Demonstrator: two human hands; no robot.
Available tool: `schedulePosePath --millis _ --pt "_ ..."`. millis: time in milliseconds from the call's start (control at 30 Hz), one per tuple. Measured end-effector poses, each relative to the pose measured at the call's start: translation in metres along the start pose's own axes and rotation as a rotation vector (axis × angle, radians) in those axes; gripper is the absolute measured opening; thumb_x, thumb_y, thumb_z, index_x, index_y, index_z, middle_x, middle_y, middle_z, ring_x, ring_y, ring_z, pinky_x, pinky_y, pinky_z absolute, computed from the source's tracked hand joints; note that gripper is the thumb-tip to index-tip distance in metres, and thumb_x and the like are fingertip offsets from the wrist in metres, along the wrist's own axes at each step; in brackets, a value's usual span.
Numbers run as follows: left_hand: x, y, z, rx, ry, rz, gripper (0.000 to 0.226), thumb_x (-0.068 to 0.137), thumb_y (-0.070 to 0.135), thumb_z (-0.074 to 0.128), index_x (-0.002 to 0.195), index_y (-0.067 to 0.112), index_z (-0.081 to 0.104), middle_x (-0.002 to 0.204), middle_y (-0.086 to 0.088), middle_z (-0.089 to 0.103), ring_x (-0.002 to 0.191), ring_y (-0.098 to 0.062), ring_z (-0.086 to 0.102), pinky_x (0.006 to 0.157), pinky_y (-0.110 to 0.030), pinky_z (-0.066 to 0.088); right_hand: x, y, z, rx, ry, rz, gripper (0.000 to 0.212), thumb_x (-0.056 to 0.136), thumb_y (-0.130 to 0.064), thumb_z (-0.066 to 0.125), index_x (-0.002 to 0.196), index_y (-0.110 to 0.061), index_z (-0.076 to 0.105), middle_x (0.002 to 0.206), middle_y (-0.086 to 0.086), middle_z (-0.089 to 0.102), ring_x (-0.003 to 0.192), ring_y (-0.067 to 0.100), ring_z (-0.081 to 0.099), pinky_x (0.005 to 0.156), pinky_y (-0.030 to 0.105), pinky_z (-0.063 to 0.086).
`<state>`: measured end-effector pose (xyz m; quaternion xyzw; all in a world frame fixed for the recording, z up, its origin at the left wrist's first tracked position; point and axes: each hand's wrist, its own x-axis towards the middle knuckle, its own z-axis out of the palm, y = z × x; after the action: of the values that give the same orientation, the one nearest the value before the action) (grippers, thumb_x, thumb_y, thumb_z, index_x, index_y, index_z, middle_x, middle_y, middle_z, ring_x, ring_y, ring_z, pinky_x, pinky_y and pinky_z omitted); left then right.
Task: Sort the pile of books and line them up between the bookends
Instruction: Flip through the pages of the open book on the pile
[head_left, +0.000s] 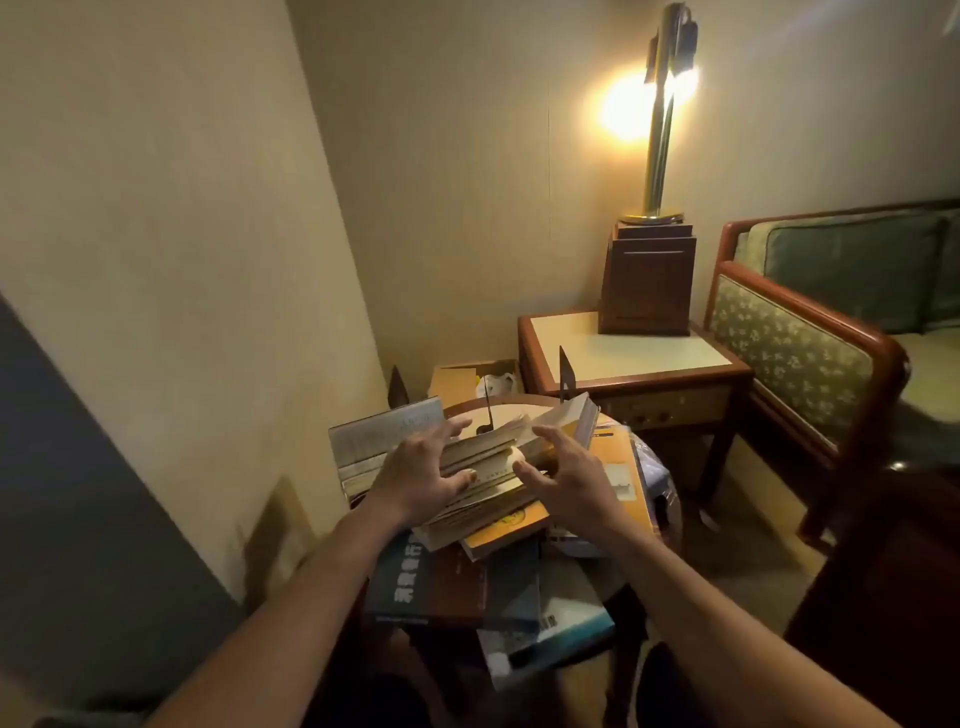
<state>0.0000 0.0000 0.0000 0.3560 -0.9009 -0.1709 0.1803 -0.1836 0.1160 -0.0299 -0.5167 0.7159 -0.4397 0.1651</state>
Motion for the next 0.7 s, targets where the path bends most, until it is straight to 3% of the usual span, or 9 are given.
schedulePosePath --millis 67,167,267,400,533,700 --pt "0.007 -0.002 0.001 0.082 0.008 0.012 0.064 0.088 0.041 0.069 0.146 0.038 0.042 0.140 0.006 0.056 0.128 -0.018 0.051 0.107 -0.044 0.043 0.004 0.006 0.003 0.028 -0.009 0.027 0.060 0.094 -0.035 0.068 0.147 -0.020 0.045 0.132 0.005 0.061 0.109 0.012 0.060 0.086 0.023 0.052" --pt "0.019 -0.011 0.006 0.212 0.045 0.058 0.053 0.088 0.044 0.066 0.139 0.041 0.051 0.142 0.013 0.055 0.134 -0.014 0.046 0.112 -0.047 0.031 0.007 0.021 0.013 -0.011 -0.044 0.063 0.061 0.093 -0.040 0.067 0.146 -0.023 0.045 0.134 0.000 0.060 0.119 0.016 0.057 0.098 0.037 0.053" --pt "0.032 -0.017 0.010 0.314 0.012 0.103 0.041 0.087 0.041 0.067 0.127 0.042 0.059 0.146 0.016 0.051 0.138 -0.013 0.041 0.114 -0.049 0.022 0.012 0.030 0.021 -0.024 -0.046 0.103 0.060 0.092 -0.045 0.065 0.145 -0.025 0.046 0.136 -0.003 0.059 0.122 0.015 0.054 0.101 0.043 0.051" --pt "0.049 -0.019 0.009 0.319 -0.114 0.122 0.021 0.088 0.031 0.071 0.107 0.040 0.069 0.149 0.013 0.049 0.140 -0.016 0.041 0.116 -0.053 0.027 0.017 0.040 0.033 -0.045 -0.049 0.122 0.061 0.090 -0.048 0.064 0.145 -0.026 0.047 0.141 -0.002 0.056 0.128 0.019 0.051 0.104 0.046 0.049" --pt "0.064 -0.025 0.008 0.227 -0.274 0.038 0.037 0.093 0.023 0.067 0.125 0.042 0.065 0.144 0.014 0.054 0.132 -0.014 0.049 0.107 -0.040 0.045 0.022 0.043 0.042 -0.071 -0.047 0.131 0.060 0.093 -0.042 0.066 0.146 -0.024 0.046 0.147 0.000 0.052 0.133 0.019 0.047 0.108 0.042 0.046" --pt "0.082 -0.032 -0.001 0.250 -0.451 -0.073 0.053 0.103 0.027 0.049 0.147 0.053 0.033 0.146 0.001 0.053 0.103 -0.012 0.055 0.085 -0.026 0.048 0.027 0.046 0.050 -0.020 -0.086 0.120 0.059 0.094 -0.040 0.066 0.147 -0.026 0.044 0.150 0.001 0.049 0.136 0.020 0.045 0.108 0.042 0.046"
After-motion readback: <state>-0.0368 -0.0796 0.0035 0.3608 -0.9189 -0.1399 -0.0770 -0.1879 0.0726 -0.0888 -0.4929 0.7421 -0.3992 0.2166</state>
